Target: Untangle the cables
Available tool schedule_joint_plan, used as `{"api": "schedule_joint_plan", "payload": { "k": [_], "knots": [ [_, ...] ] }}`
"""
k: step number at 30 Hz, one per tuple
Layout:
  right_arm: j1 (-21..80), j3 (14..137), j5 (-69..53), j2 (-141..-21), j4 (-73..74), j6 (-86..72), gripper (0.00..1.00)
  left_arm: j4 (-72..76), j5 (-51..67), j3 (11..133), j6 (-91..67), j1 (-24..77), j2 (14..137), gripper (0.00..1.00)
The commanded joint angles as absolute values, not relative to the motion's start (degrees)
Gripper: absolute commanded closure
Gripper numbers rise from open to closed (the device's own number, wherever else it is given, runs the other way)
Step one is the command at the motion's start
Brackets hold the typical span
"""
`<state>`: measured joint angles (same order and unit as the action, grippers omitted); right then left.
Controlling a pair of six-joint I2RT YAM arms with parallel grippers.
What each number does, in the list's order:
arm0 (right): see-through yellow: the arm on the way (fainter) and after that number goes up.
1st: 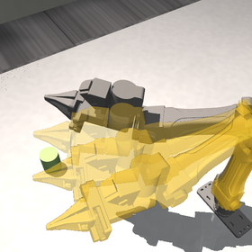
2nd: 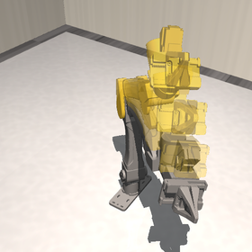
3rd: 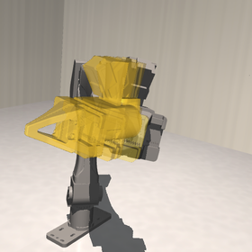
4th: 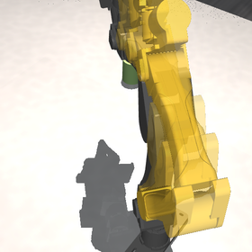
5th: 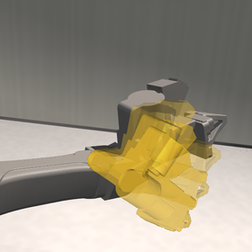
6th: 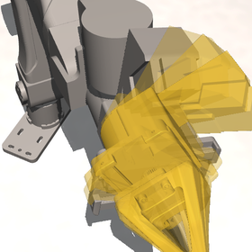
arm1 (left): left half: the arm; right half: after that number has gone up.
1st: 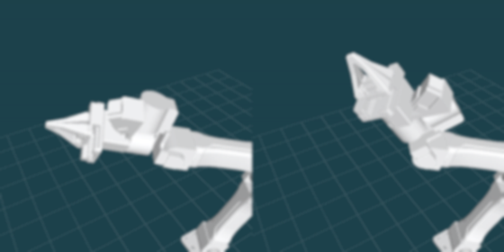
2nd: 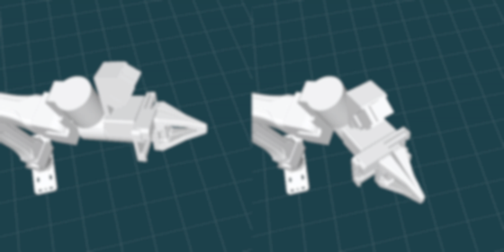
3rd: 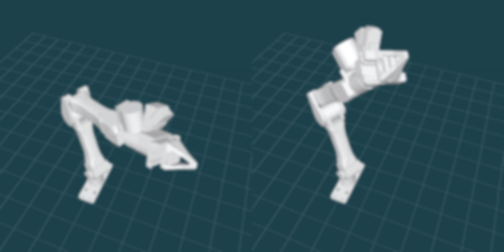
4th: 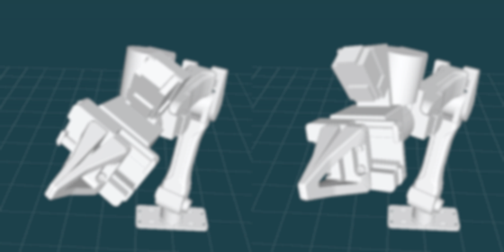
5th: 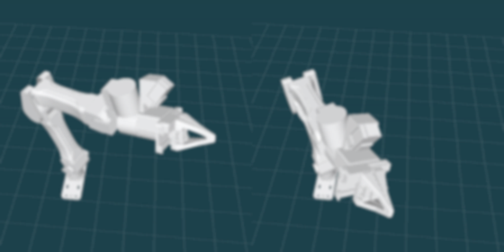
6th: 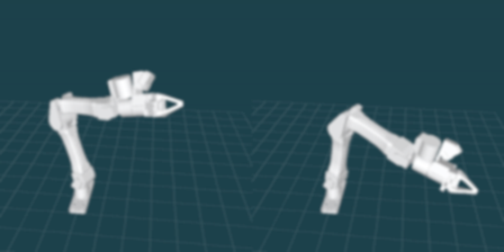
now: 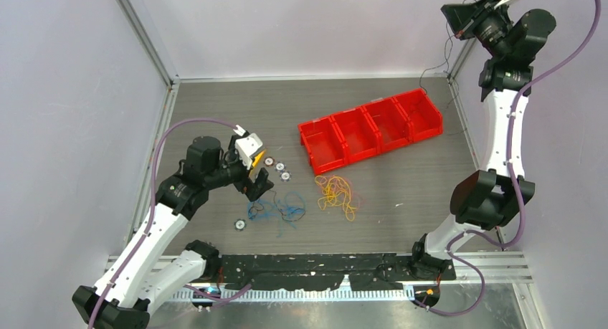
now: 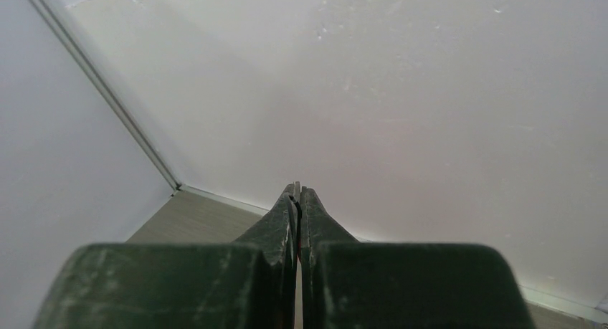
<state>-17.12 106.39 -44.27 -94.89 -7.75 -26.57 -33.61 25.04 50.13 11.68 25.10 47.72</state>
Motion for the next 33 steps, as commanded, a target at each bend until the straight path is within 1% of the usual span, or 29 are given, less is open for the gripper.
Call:
{"api": "schedule_joint_plan", "payload": {
  "k": [1,5,13,18,24,33],
  "knots": [
    [-17.4,108.7,-42.5,-95.7,-11.5,-23.9,0.95,-31.3,24.6,51.4,10.2,24.9,47.0,0.04],
    [-17.7,109.6,-41.7,-97.4,-11.4,-21.7,0.95,-31.5,24.0,51.5,10.4,24.9,47.6,0.04],
    [-20.2,121.7,-42.3,-102.1,-11.3,-27.4,0.95,-31.6,23.6,51.1,11.5,24.9,48.6,0.04],
    [-20.7,125.1,-41.8,-103.7,-10.5,-27.4,0.95,-31.3,23.7,51.1,11.4,24.9,49.1,0.04],
    [-20.7,122.6,-41.1,-105.3,-10.7,-26.4,0.95,-31.2,23.3,51.5,11.4,24.9,49.2,0.04],
    [-19.6,114.4,-39.5,-107.7,-13.8,-26.2,0.95,-30.8,23.0,51.8,10.9,24.9,49.5,0.03]
  ]
}}
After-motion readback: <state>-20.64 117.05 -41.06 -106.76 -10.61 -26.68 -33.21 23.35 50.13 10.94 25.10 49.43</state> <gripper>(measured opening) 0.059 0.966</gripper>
